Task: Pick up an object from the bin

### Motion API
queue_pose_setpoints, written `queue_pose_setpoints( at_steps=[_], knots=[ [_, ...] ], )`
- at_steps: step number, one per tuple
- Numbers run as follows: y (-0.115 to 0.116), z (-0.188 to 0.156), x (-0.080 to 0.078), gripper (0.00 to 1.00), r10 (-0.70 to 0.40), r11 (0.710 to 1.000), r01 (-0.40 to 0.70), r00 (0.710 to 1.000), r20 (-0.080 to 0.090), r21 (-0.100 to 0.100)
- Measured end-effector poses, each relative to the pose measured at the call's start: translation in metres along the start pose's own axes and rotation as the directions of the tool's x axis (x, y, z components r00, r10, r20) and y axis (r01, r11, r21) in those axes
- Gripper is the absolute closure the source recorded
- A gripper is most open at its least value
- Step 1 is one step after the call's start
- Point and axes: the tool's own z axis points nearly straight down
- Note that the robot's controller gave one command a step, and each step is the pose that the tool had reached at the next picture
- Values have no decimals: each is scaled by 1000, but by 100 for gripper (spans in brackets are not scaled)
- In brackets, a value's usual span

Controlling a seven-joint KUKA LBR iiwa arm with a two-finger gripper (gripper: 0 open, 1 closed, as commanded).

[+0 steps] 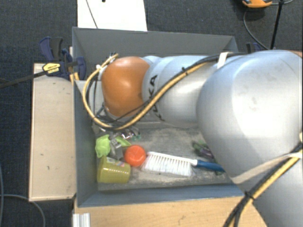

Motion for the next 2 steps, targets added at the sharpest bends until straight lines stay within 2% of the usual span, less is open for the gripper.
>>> queue_pose_setpoints(
  at_steps=[1, 2],
  knots=[
    [0, -3, 2, 100, -60, 998, 60, 998, 1, 1],
    [0, -3, 3, 100, -68, 998, 68, 998, 1, 1]
  ],
)
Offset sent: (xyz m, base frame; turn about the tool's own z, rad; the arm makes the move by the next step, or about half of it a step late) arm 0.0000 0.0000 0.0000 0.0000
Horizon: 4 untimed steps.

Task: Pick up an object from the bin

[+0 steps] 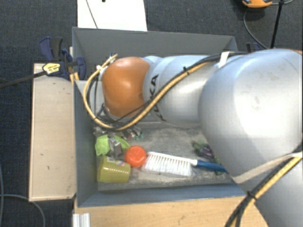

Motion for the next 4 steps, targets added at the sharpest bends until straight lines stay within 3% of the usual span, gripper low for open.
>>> queue_pose_setpoints(
  at_steps=[2, 4],
  knots=[
    [0, -6, 1, 100, 1, 1000, -1, 1000, 1, -1],
    [0, -54, 0, 100, 4, 1000, -4, 1000, 4, 0]
  ],
)
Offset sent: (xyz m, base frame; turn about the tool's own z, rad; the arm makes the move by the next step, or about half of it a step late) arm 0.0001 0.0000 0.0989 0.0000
